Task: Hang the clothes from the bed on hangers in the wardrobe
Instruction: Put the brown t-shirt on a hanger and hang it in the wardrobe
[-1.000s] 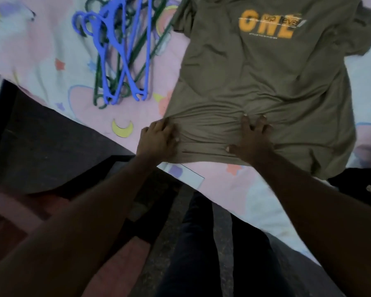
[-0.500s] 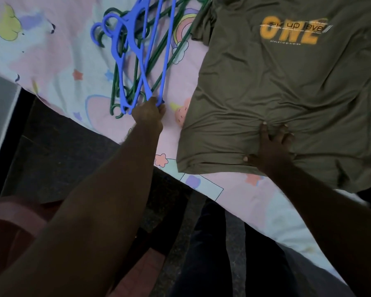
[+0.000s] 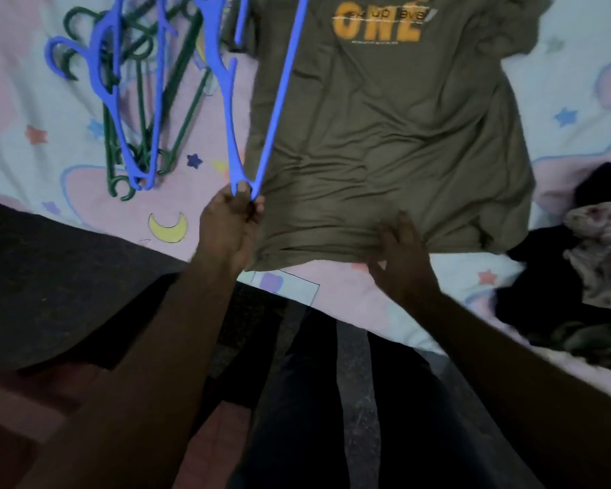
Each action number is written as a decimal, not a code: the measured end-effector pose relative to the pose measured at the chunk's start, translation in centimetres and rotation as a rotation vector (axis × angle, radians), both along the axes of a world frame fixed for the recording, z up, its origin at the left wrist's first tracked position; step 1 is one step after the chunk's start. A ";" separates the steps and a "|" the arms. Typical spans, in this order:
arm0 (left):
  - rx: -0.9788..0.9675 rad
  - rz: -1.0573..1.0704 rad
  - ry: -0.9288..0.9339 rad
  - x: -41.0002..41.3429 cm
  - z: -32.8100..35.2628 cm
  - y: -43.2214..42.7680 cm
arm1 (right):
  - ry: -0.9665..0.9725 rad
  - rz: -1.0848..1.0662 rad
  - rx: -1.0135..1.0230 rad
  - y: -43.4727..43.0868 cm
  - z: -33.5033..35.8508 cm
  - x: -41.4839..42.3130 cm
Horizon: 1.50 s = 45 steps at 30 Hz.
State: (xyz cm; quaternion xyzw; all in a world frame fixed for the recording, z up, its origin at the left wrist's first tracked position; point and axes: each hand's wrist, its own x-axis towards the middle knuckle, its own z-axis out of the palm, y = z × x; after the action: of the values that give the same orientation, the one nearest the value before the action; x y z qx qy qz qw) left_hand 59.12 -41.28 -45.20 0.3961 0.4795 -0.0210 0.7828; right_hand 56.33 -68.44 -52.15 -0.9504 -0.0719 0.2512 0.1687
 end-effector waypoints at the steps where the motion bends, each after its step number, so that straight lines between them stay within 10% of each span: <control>1: 0.006 -0.058 0.011 -0.9 0.1 -1.3 | 0.002 -0.004 0.013 -0.8 0.1 -1.6; 6: 0.018 -0.329 0.101 -5.1 0.3 -7.5 | 0.157 -0.395 0.285 -3.5 2.2 -5.7; 11: 0.014 -0.486 0.147 -9.8 1.1 -13.4 | 0.289 -1.233 1.086 -4.7 8.5 -1.7; 16: 0.115 -0.725 0.110 -13.6 2.9 -18.7 | 0.322 -1.457 1.187 -8.1 8.8 0.8; 21: 0.188 -1.144 0.103 -13.5 2.1 -18.8 | 0.429 -1.325 1.015 -11.7 8.3 1.0; 30: 1.244 -1.215 0.026 -6.0 -3.1 -17.4 | 0.795 -1.070 0.815 -18.4 5.5 -5.0; 38: 1.370 -1.593 -0.113 -1.4 -6.9 -19.5 | 0.937 -1.050 0.776 -18.9 3.4 -10.8; 45: 1.124 -1.063 -0.065 1.1 -5.0 -18.0 | 1.013 -0.963 0.826 -17.5 3.7 -12.5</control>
State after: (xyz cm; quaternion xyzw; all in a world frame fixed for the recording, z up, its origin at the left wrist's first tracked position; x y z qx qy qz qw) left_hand 60.24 -59.30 -50.20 0.9112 0.1404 -0.1355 0.3627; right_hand 43.80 -85.96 -48.44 -0.5093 0.3431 0.5039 0.6075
